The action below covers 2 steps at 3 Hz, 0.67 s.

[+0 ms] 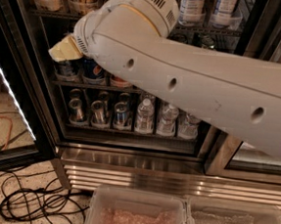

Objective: Pick orange can from top shelf of fridge

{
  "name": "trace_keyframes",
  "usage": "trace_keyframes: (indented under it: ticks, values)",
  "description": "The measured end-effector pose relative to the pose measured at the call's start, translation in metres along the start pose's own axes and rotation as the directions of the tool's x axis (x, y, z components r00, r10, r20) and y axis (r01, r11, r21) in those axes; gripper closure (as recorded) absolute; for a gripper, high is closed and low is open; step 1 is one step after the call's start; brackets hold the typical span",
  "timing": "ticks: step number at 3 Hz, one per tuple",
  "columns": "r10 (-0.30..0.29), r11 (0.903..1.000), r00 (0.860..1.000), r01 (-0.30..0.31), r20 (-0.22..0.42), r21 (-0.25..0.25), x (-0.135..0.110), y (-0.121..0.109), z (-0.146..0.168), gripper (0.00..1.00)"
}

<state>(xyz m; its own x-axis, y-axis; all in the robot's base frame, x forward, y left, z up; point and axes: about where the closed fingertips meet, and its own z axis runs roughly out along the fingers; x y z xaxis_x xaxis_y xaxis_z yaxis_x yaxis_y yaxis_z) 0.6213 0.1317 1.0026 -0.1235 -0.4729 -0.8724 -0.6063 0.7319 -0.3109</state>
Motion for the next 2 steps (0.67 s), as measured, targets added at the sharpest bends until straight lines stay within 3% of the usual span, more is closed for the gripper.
trace_keyframes:
  ticks: [1, 2]
  values:
    - [0.020, 0.9974, 0.999, -0.023, 0.037, 0.068, -0.016, -0.015, 0.003, 0.00]
    - [0.055, 0.9887, 0.997, -0.063, 0.060, 0.136, -0.023, -0.029, 0.007, 0.06]
